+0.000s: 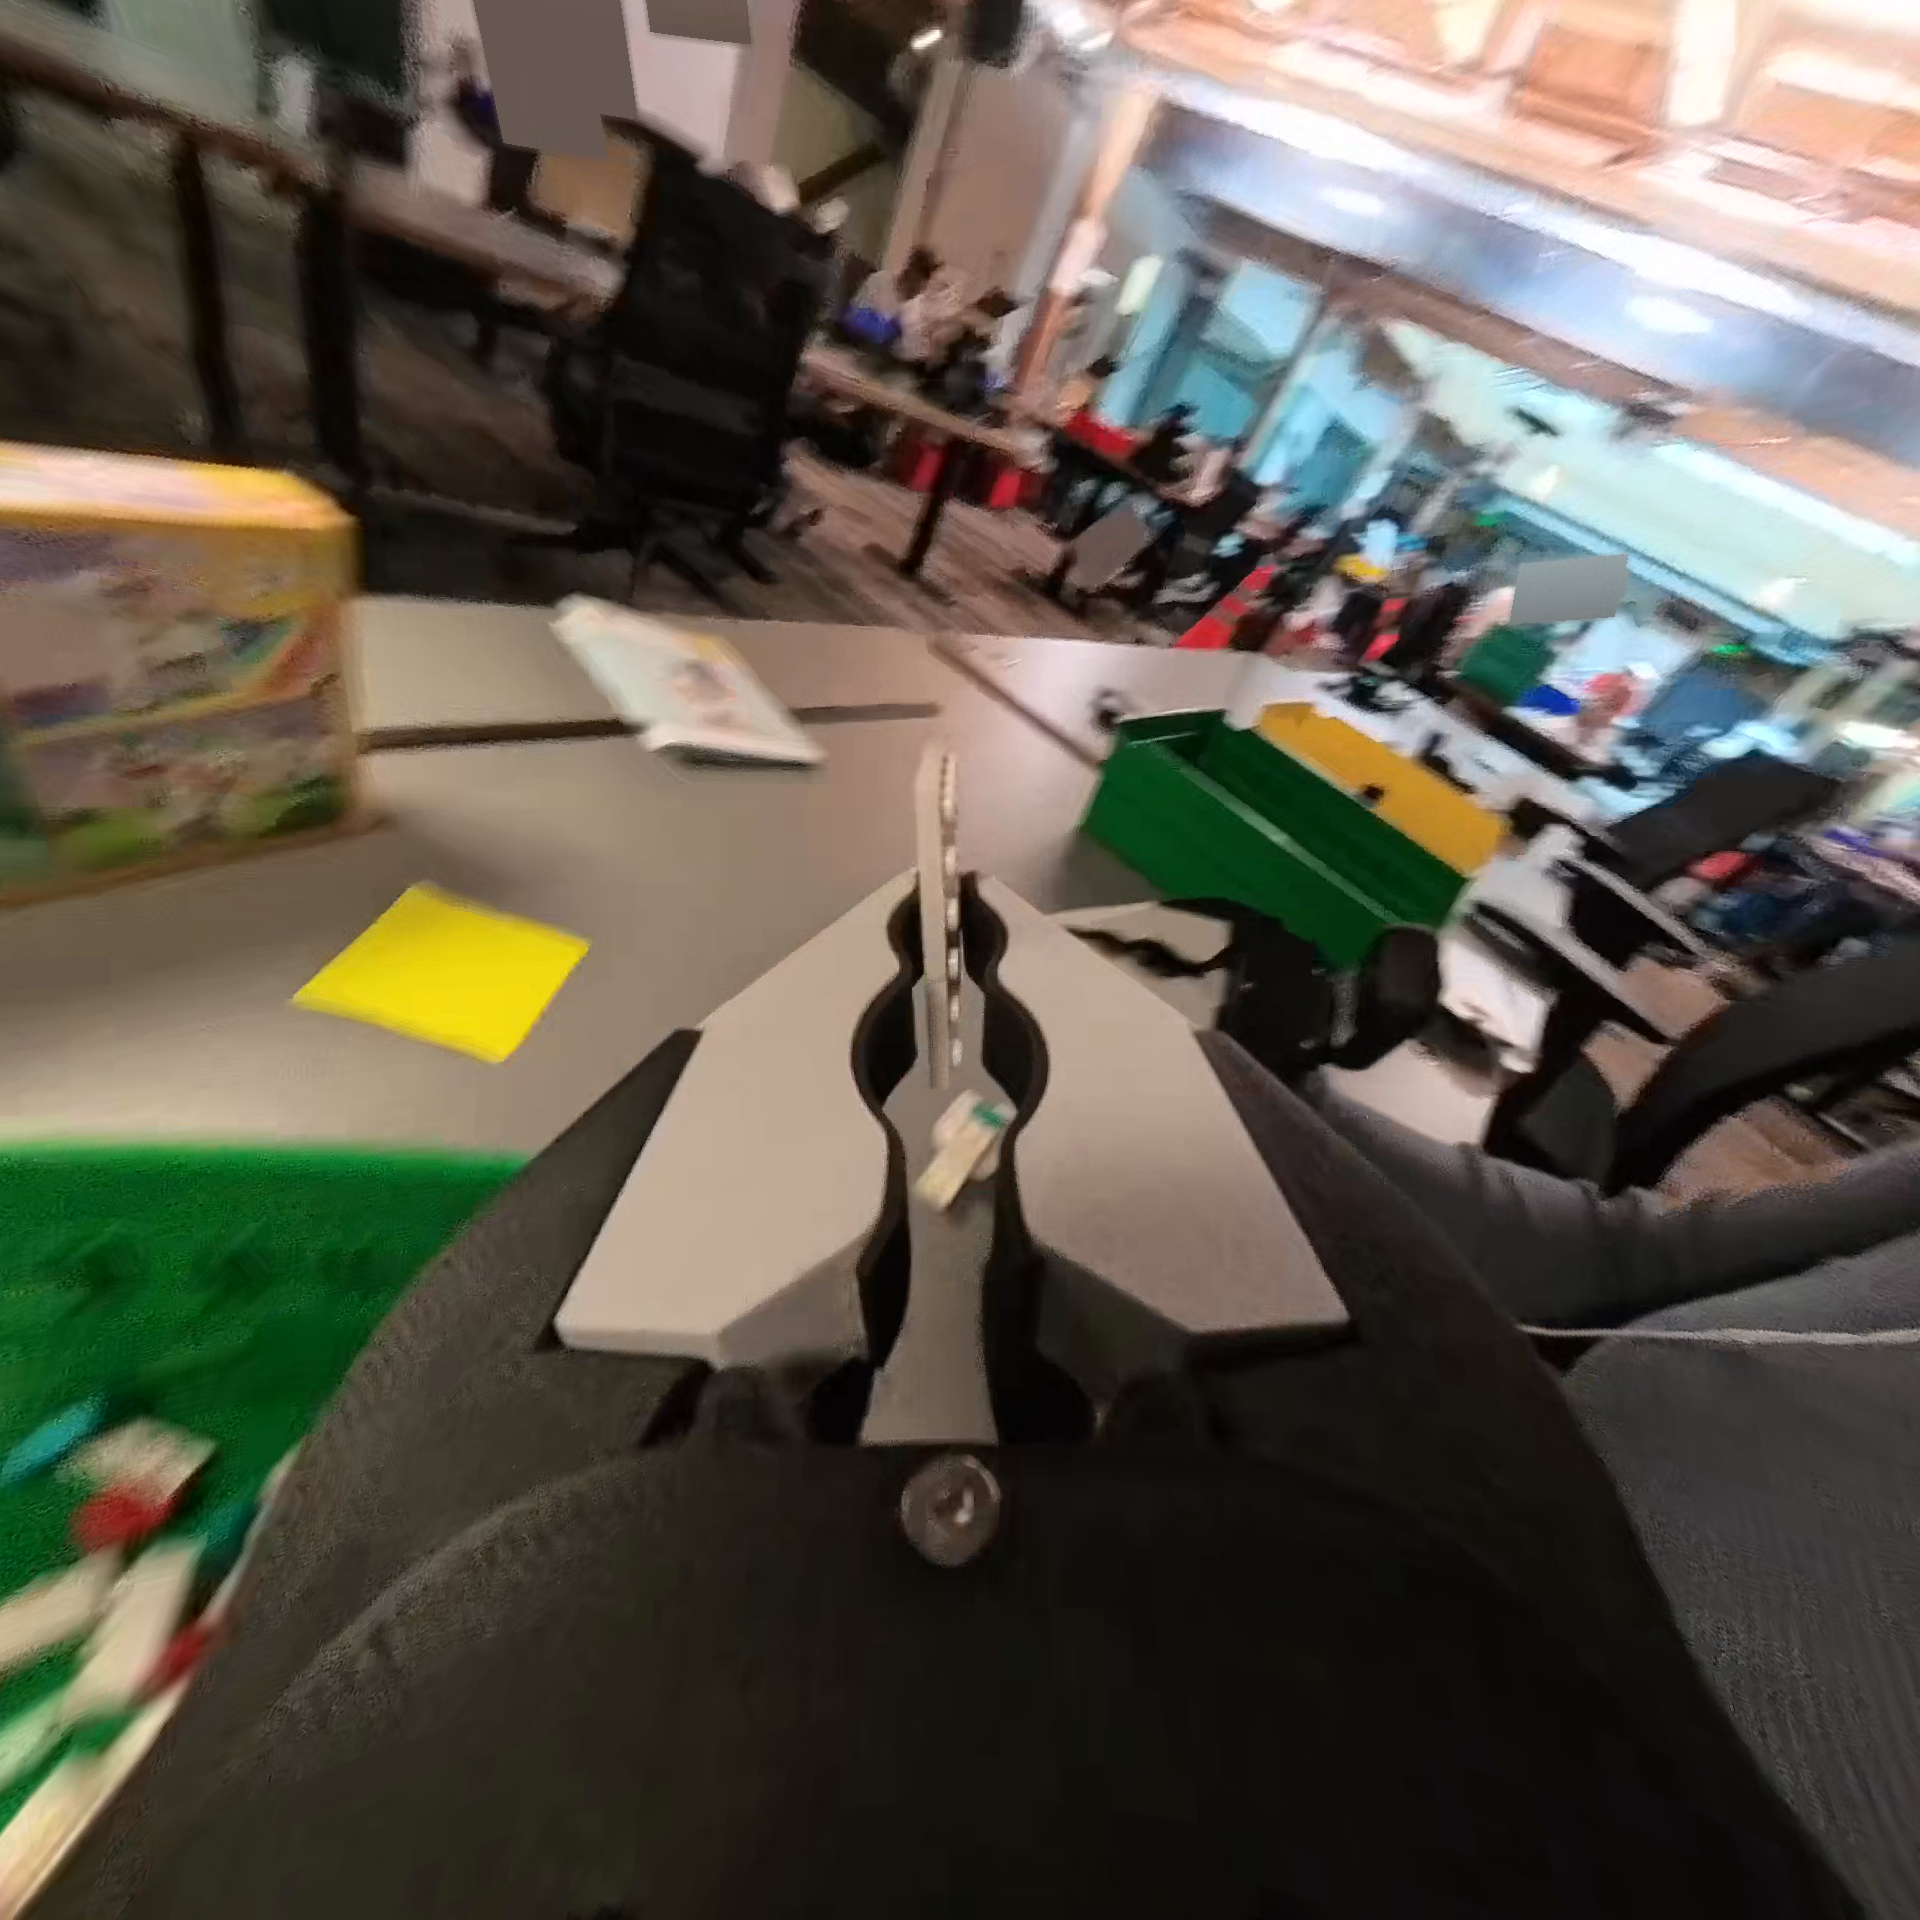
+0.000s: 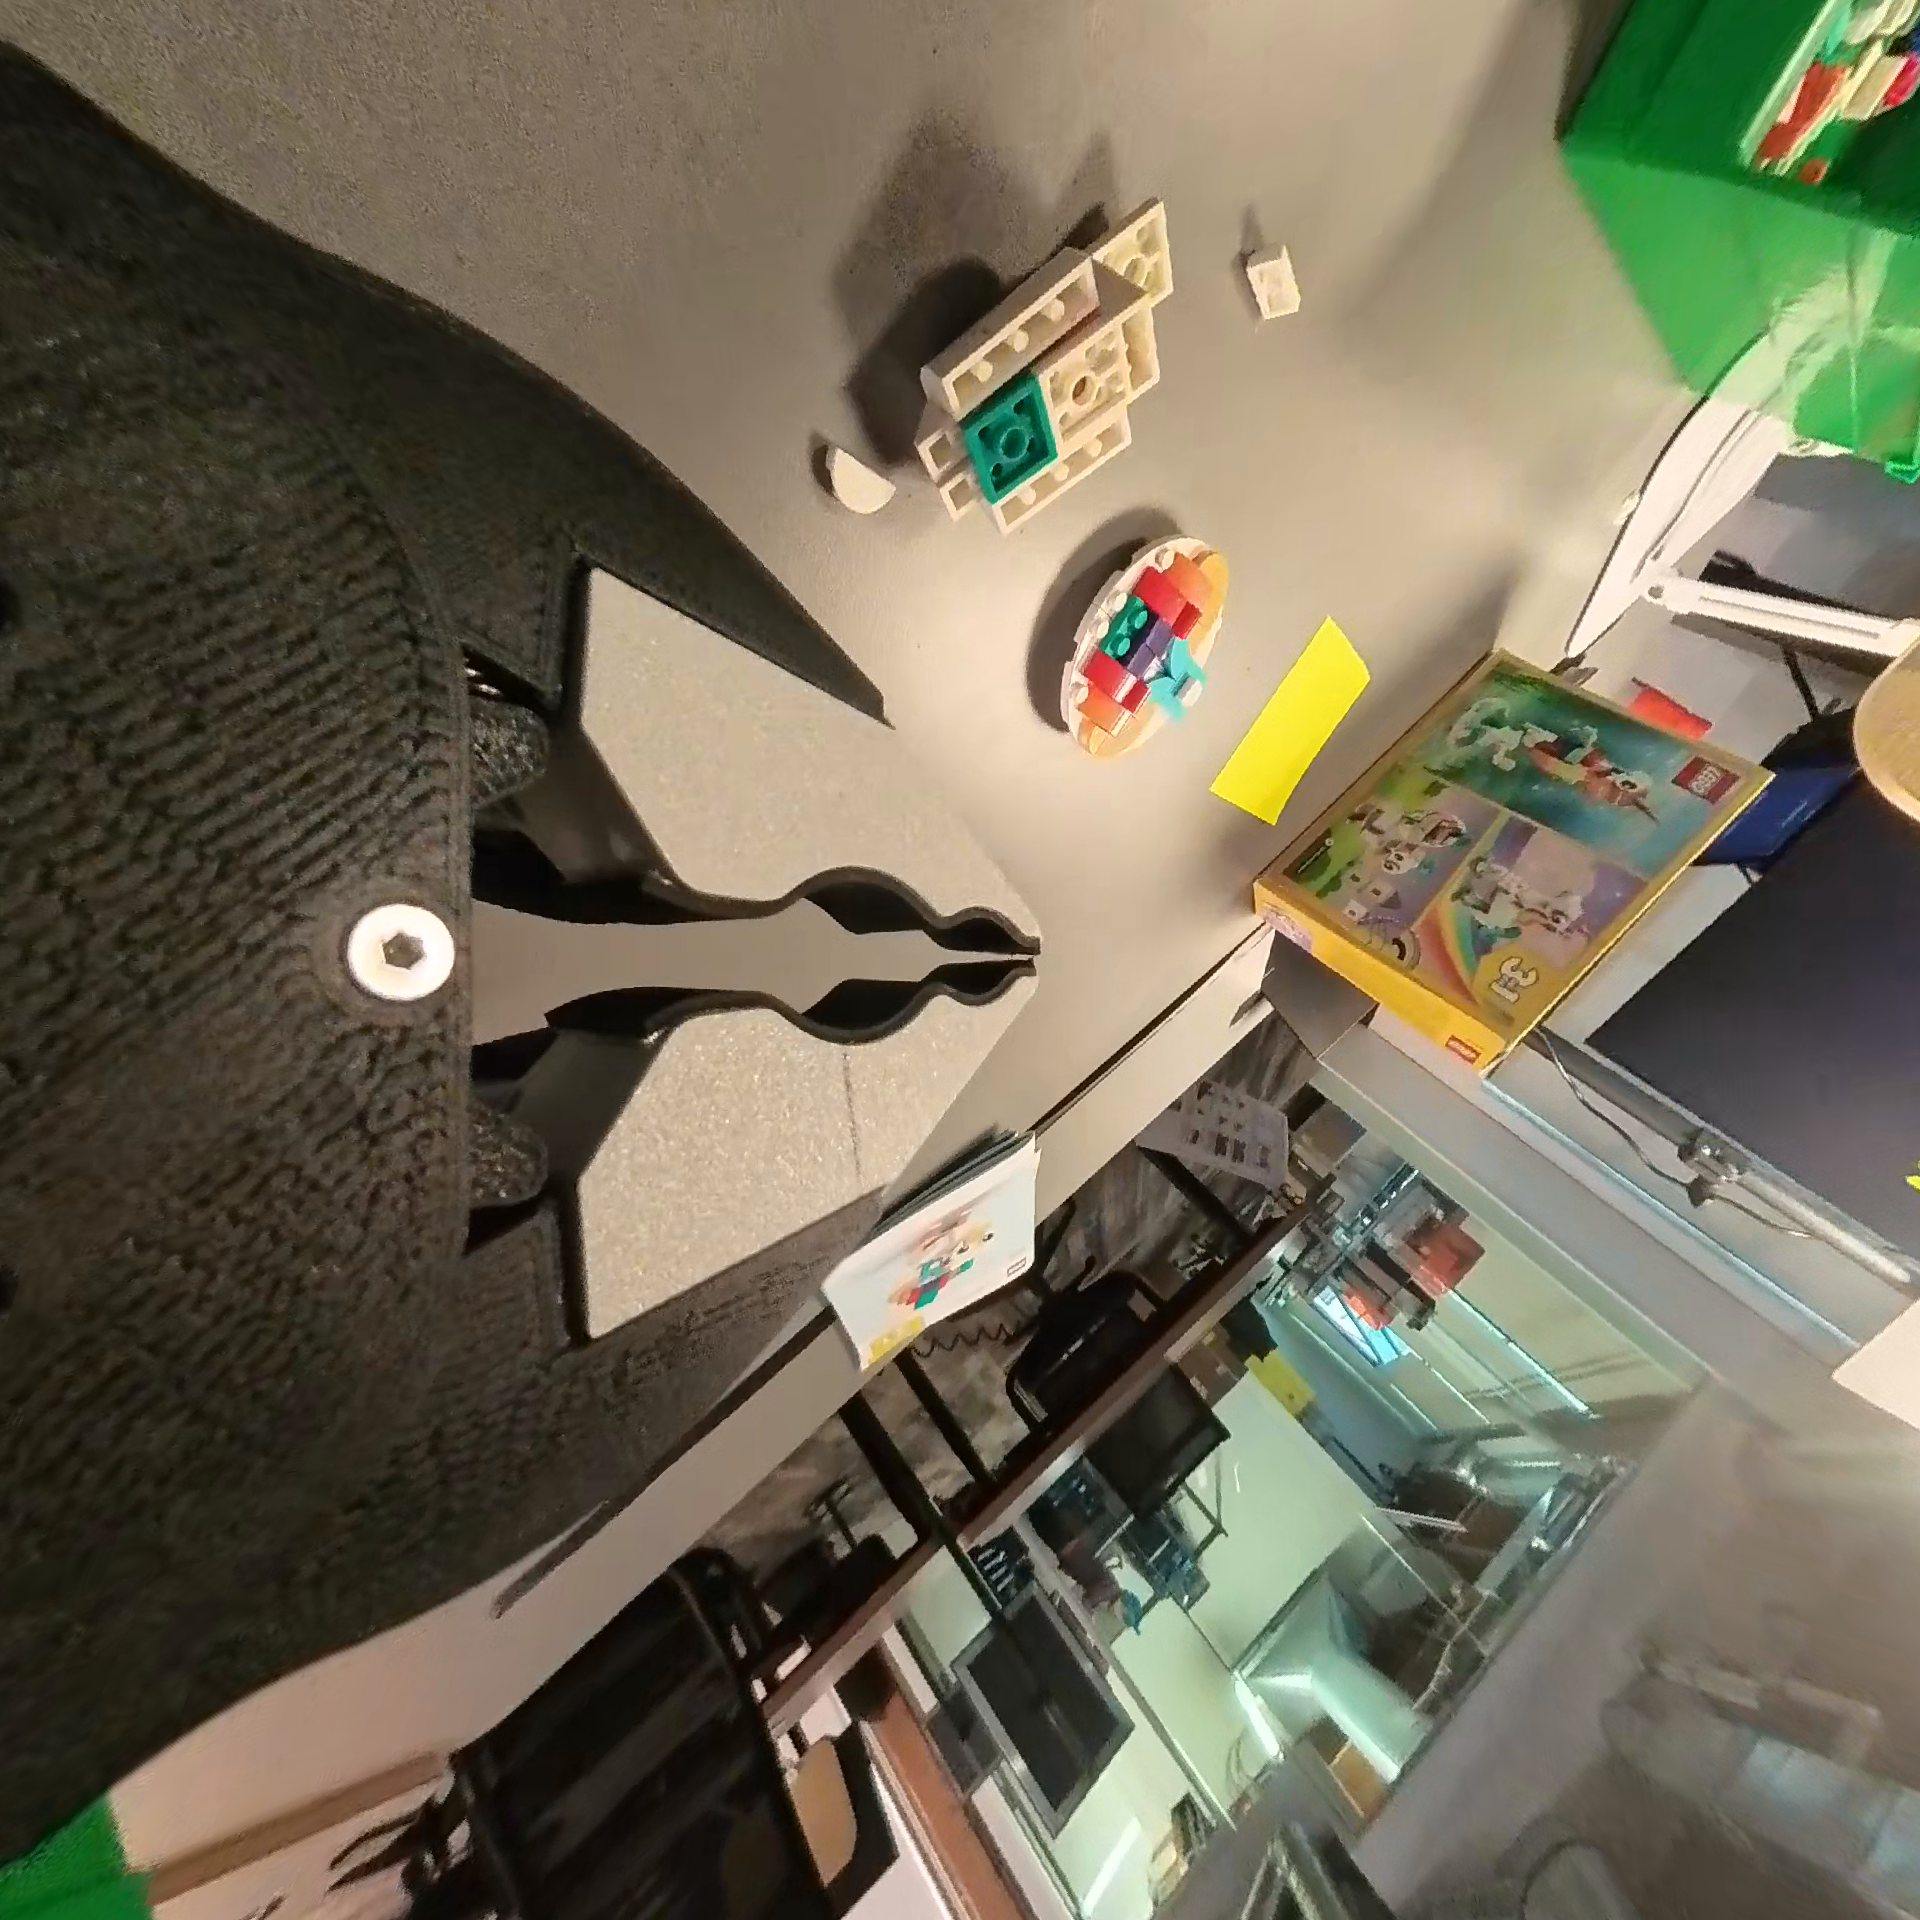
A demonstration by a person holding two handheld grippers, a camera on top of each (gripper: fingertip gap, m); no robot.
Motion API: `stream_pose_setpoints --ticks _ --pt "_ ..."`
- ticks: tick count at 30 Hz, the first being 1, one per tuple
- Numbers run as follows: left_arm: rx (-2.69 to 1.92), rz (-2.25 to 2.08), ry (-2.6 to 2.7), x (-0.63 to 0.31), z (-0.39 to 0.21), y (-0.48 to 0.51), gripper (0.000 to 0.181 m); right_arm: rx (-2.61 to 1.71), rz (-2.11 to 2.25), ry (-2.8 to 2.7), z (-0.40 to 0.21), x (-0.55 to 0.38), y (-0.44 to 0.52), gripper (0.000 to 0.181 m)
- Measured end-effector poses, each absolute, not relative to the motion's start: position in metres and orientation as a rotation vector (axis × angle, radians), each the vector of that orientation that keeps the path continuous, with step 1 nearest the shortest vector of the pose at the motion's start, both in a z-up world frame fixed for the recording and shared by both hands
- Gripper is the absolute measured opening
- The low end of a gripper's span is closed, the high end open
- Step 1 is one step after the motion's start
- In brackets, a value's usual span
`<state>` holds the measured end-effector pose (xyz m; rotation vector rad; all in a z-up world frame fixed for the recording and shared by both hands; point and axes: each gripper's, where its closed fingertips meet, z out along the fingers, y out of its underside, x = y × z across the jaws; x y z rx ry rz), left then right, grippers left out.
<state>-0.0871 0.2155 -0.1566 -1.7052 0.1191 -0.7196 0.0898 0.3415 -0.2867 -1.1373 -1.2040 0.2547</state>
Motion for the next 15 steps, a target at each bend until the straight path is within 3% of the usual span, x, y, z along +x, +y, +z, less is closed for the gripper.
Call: stream_pose_setpoints --ticks 4,10,15 --pt "-2.062 -0.324 -0.101 -0.178 -0.215 0.199 0.006 -1.143 0.270 -1.196 -0.286 0.090 0.342 0.000" --pt "-2.506 0.085 -0.277 -0.242 -0.296 0.163 0.047 -1.163 0.299 -1.174 -0.285 0.093 0.344 0.000" --pt "-2.369 0.234 -0.178 -0.219 -0.274 0.181 0.055 -1.165 0.311 -1.152 -0.283 0.095 0.345 0.000"
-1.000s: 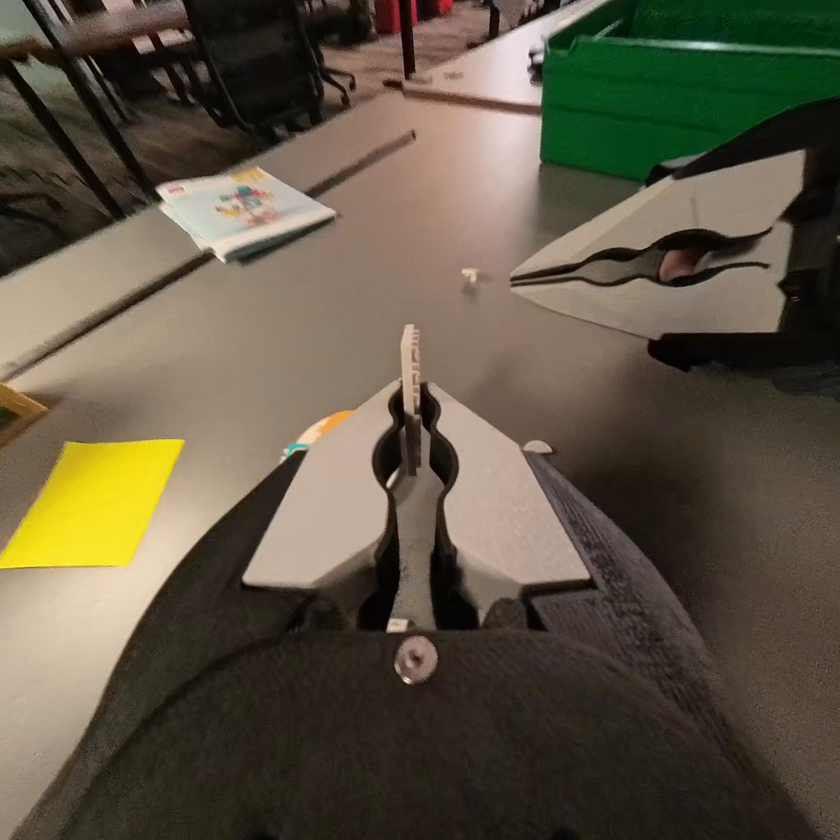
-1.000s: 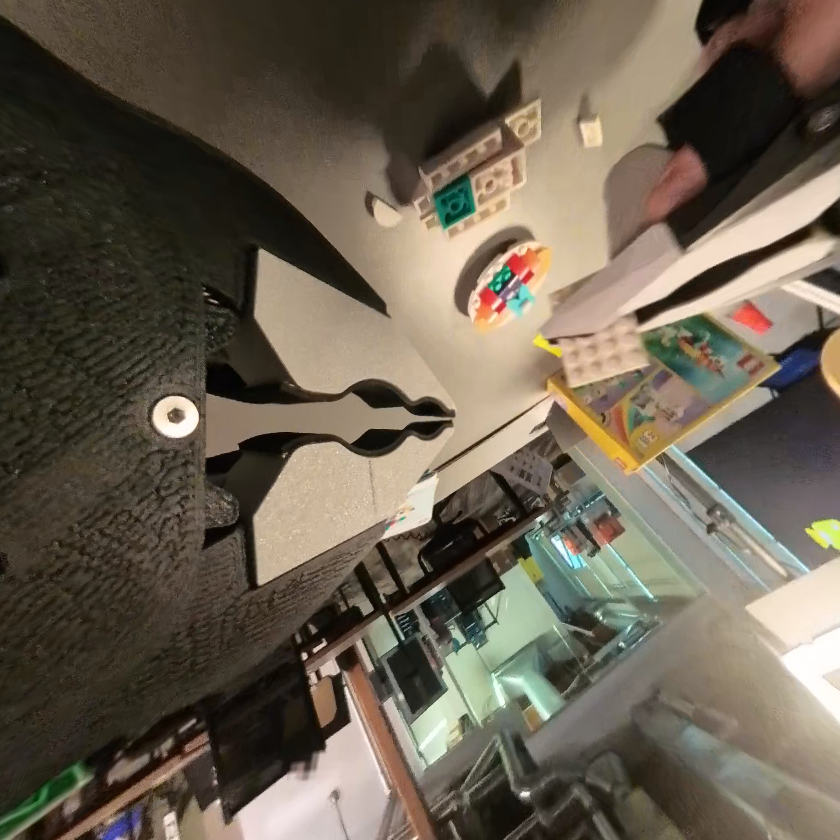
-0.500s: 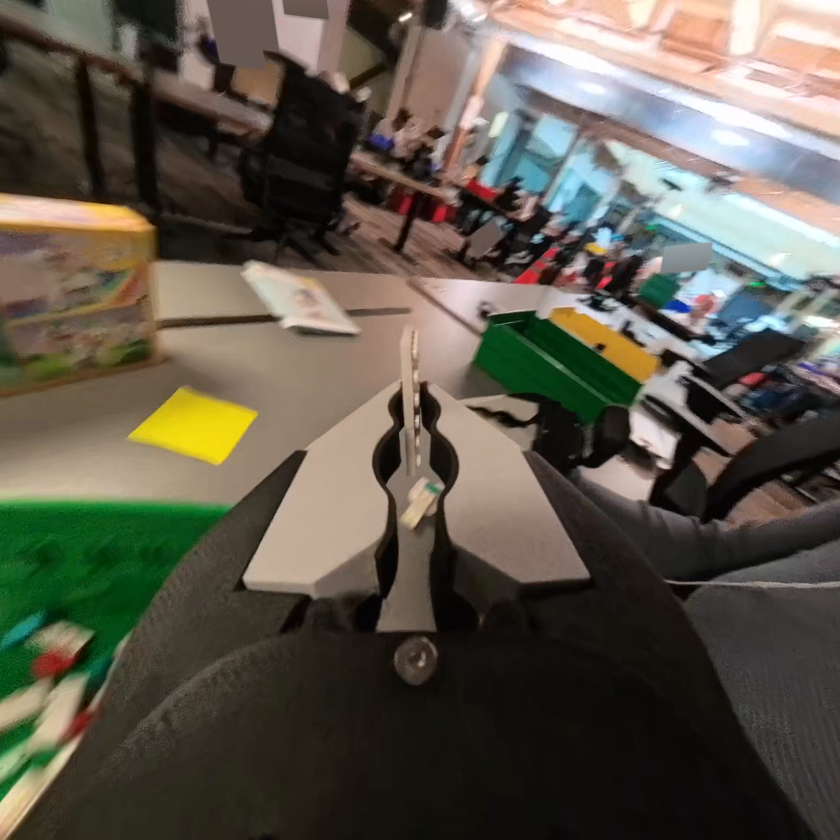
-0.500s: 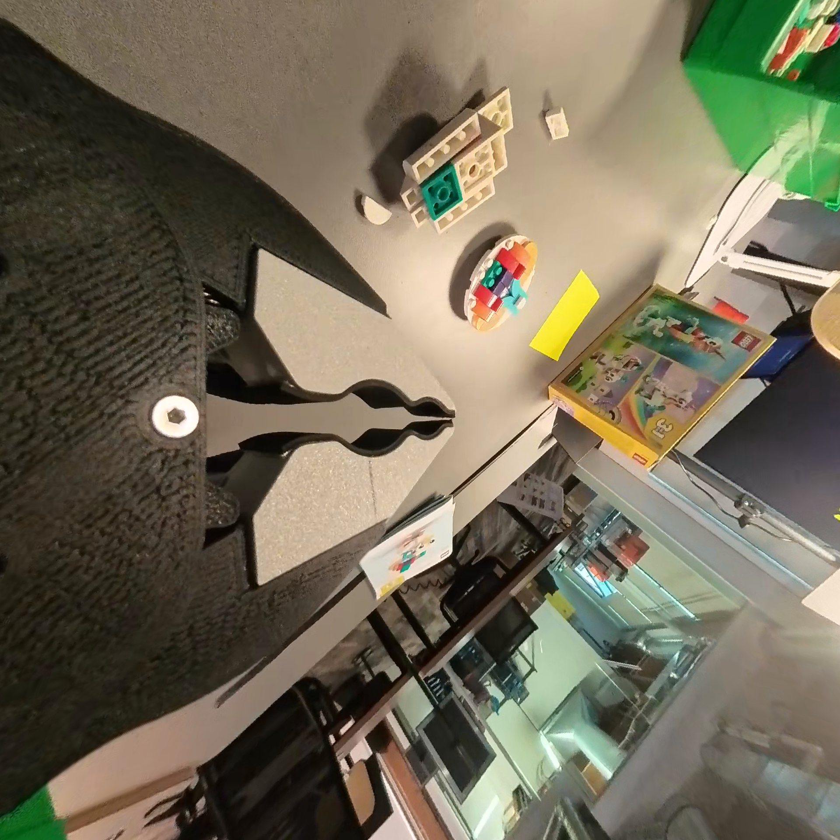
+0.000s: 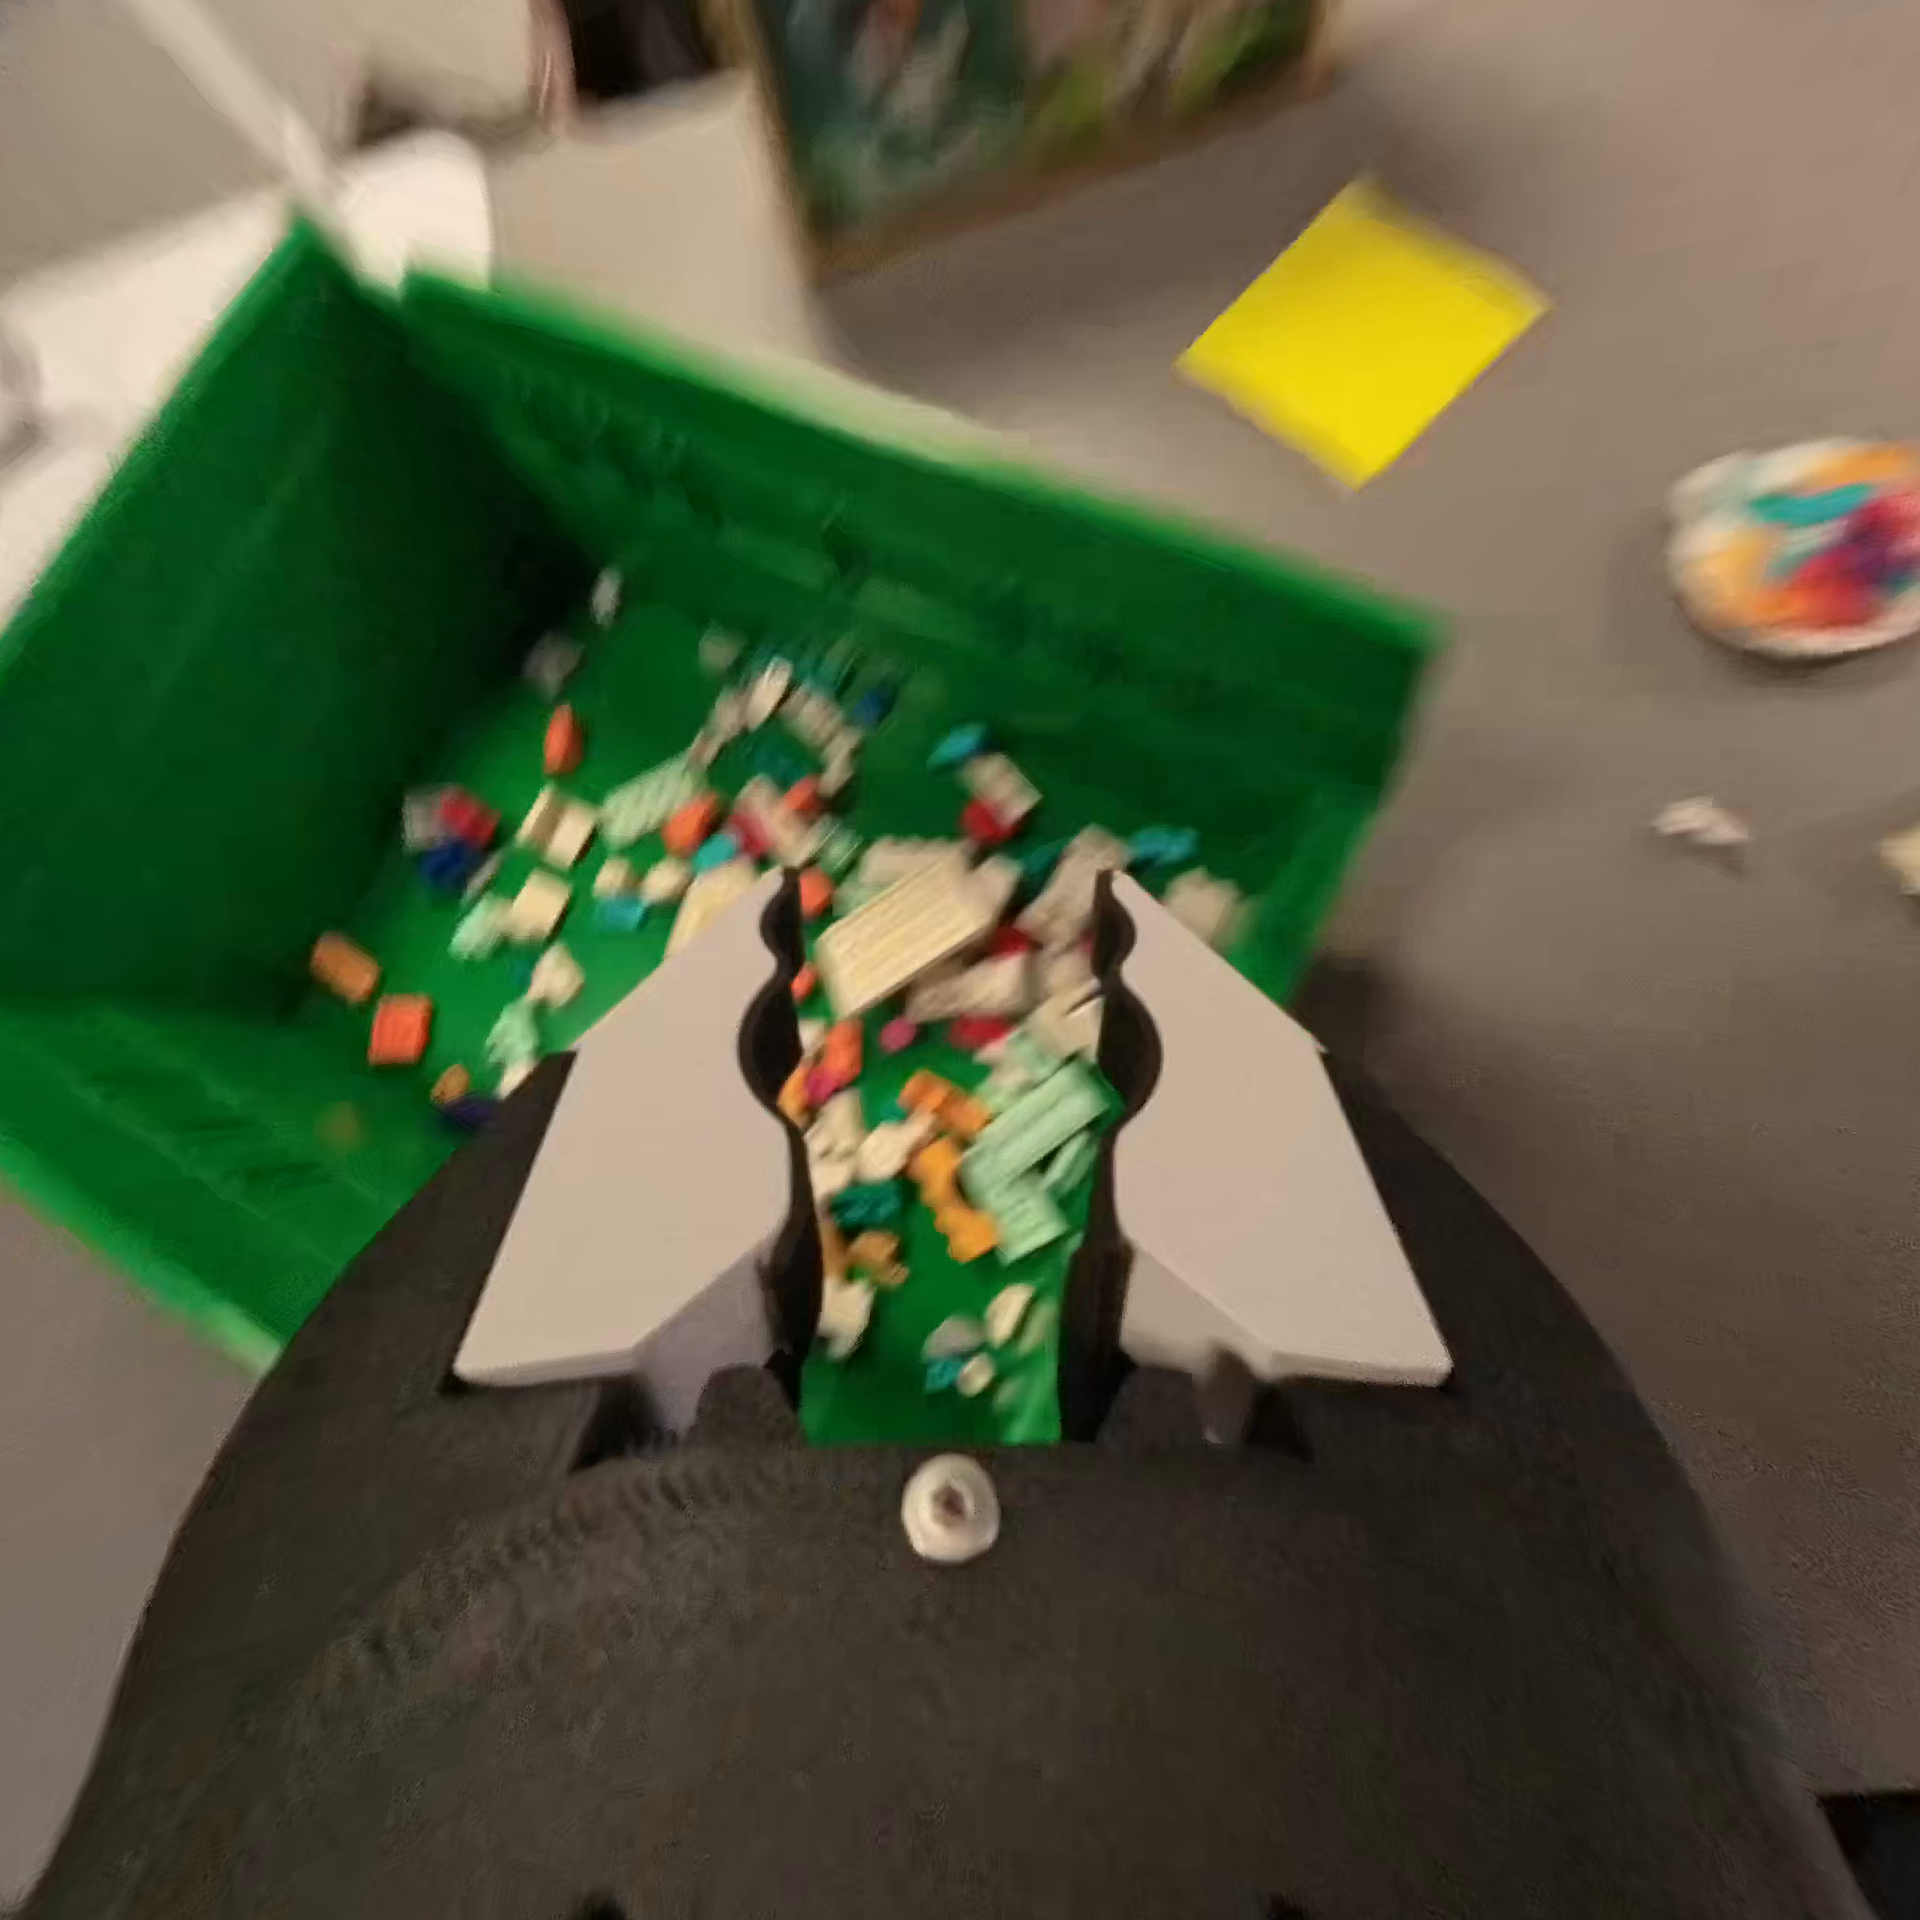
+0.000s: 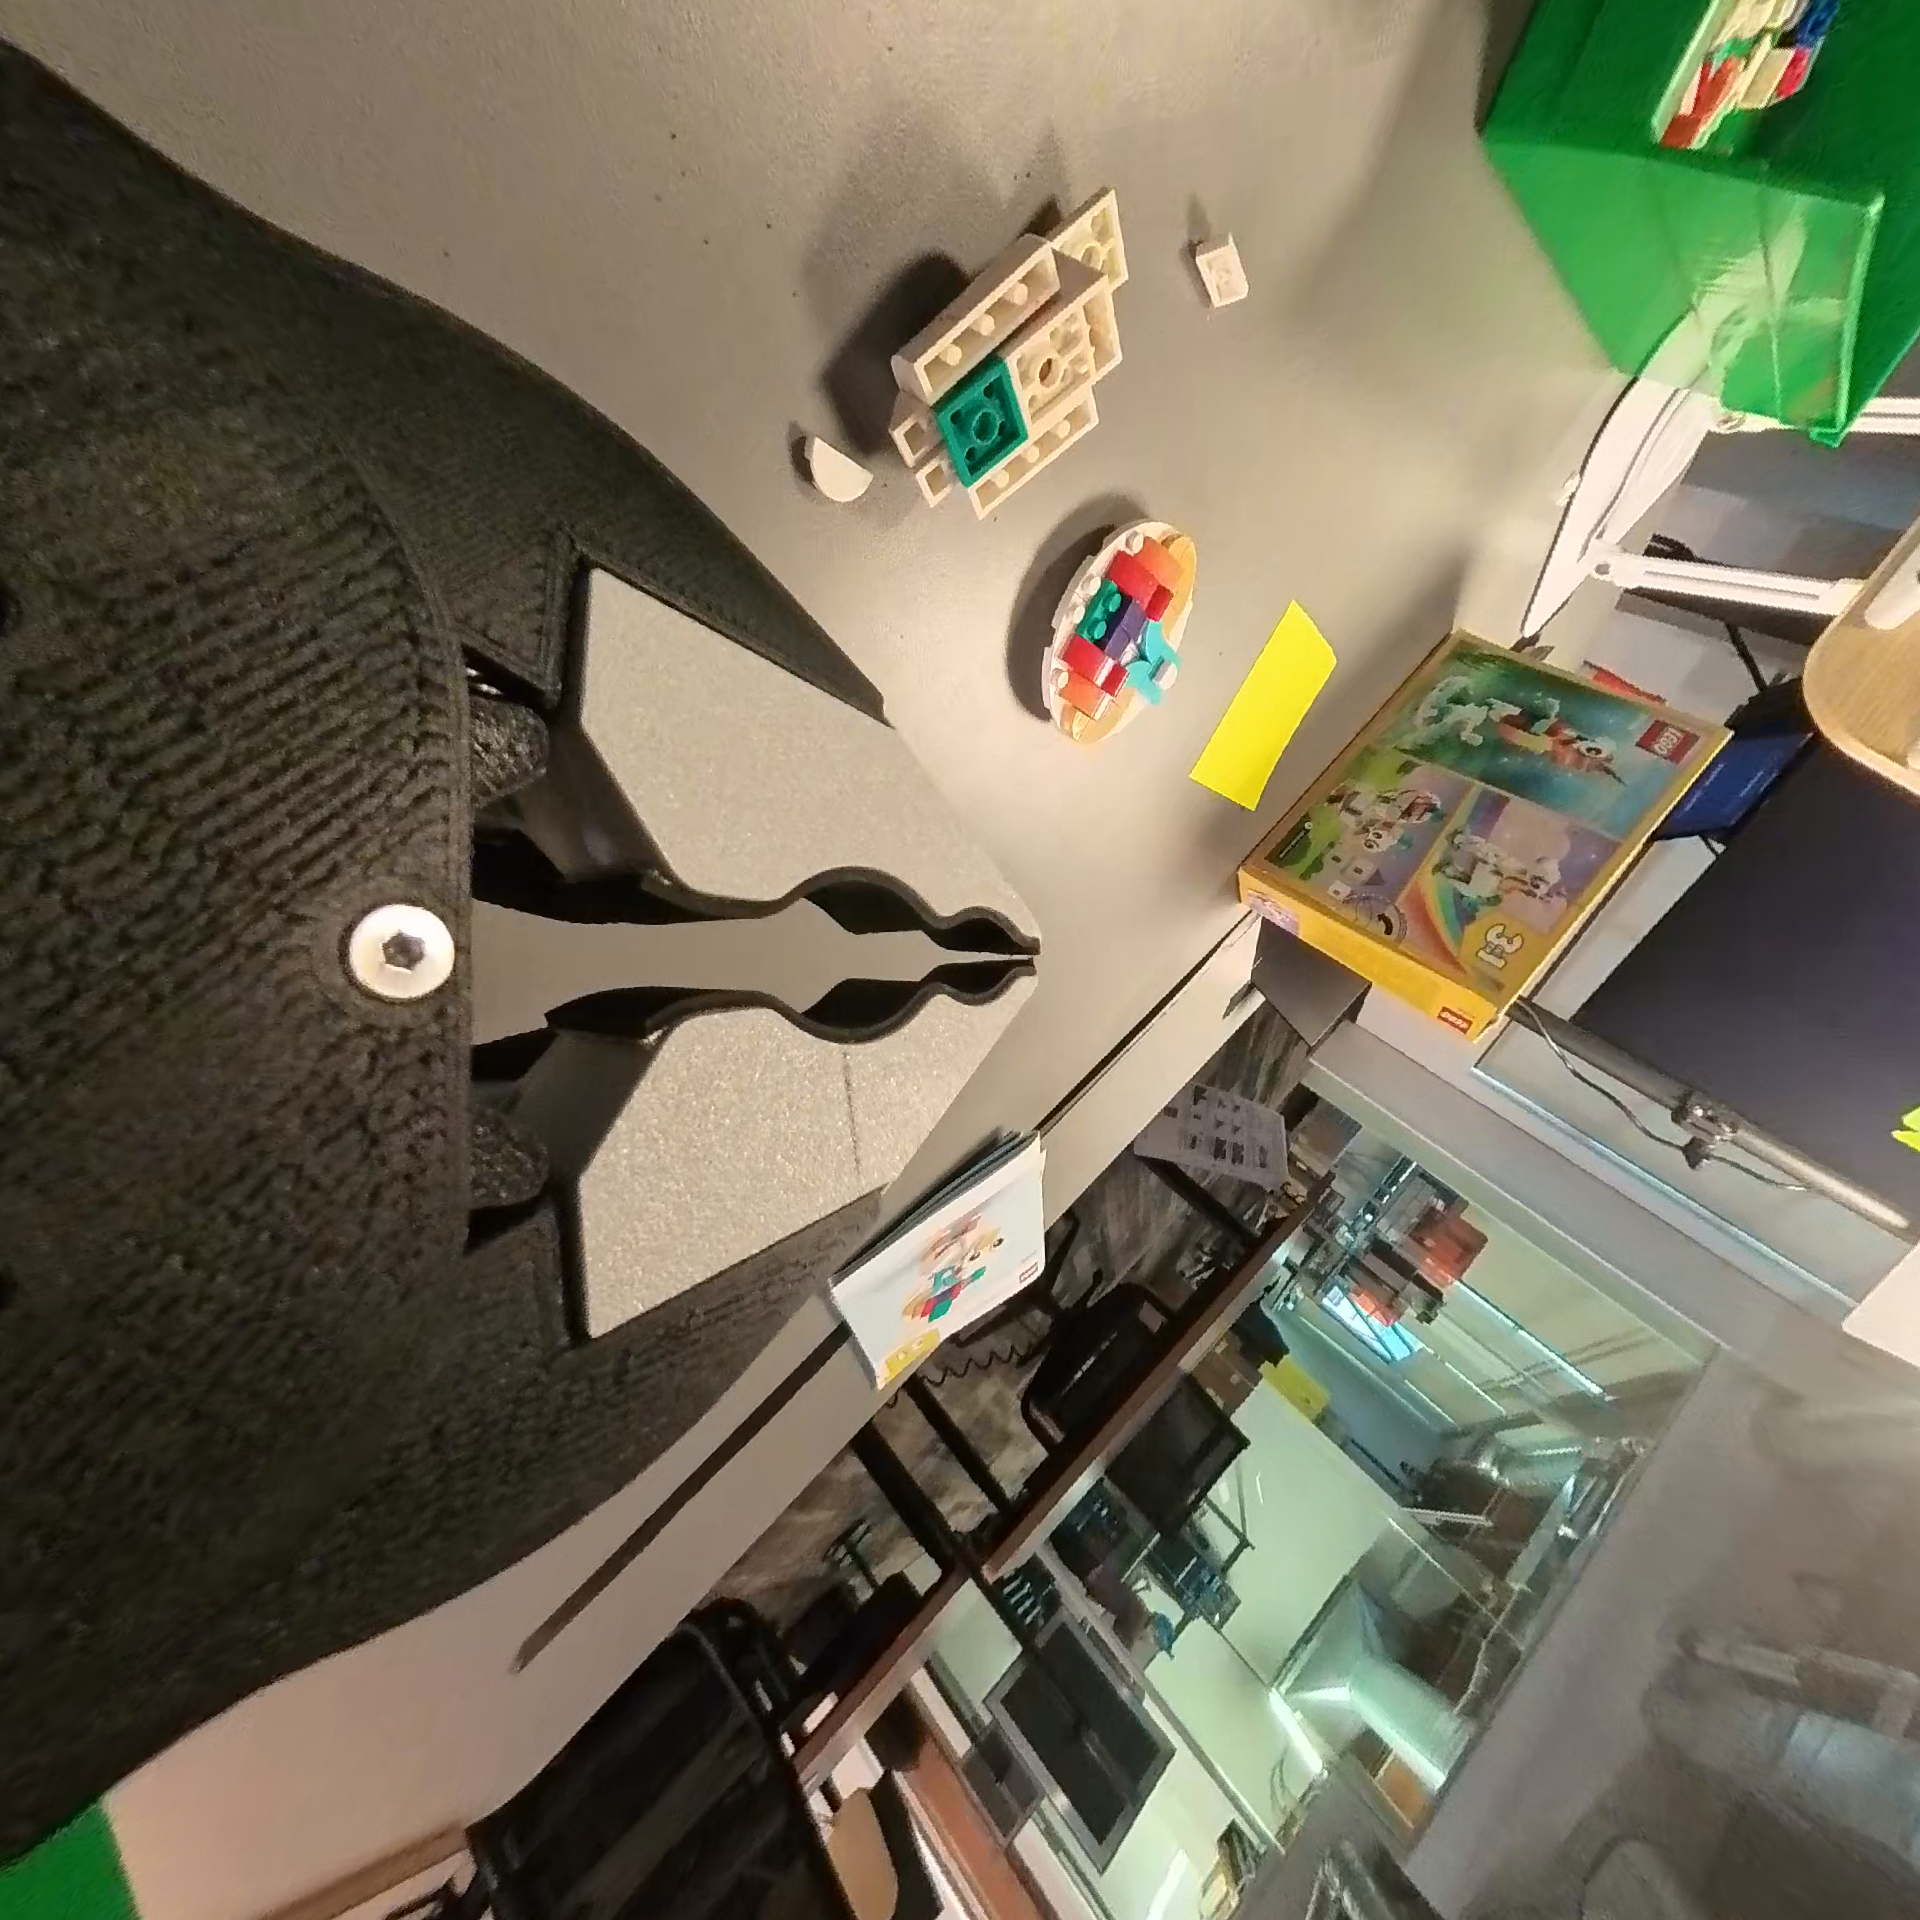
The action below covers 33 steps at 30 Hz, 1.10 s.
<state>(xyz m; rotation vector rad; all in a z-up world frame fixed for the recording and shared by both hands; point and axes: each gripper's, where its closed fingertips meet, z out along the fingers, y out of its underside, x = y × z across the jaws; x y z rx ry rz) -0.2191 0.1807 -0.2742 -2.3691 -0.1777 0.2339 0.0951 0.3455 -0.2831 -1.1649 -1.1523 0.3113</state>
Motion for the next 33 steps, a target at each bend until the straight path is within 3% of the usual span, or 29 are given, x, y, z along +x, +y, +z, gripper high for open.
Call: stream_pose_setpoints --ticks 3,7,14,20,26,29,33 --pt "-2.171 -0.035 0.154 -0.116 -0.254 0.209 0.044 -1.169 0.317 -1.144 -0.283 0.096 0.347 0.000" --pt "-2.239 -0.197 0.481 -0.026 -0.310 0.222 0.031 -1.176 0.338 -1.131 -0.282 0.097 0.348 0.000" --pt "-2.336 -0.291 0.425 -0.020 -0.368 0.250 0.029 -1.188 0.372 -1.109 -0.280 0.099 0.349 0.000" --pt "-2.329 -0.213 0.461 -0.023 -0.369 0.258 0.025 -1.116 0.261 -0.935 -0.248 0.124 0.361 0.003" --pt "-2.287 -0.251 0.526 -0.014 -0.369 0.262 0.001 -1.118 0.111 -0.673 -0.213 0.193 0.388 0.008" --pt "-2.302 -0.249 0.565 -0.013 -0.368 0.259 0.000 -1.149 0.047 -0.561 -0.209 0.230 0.400 0.010" --pt "-2.156 -0.131 0.498 -0.031 -0.315 0.246 0.000 -1.174 0.023 -0.512 -0.213 0.254 0.401 0.010"
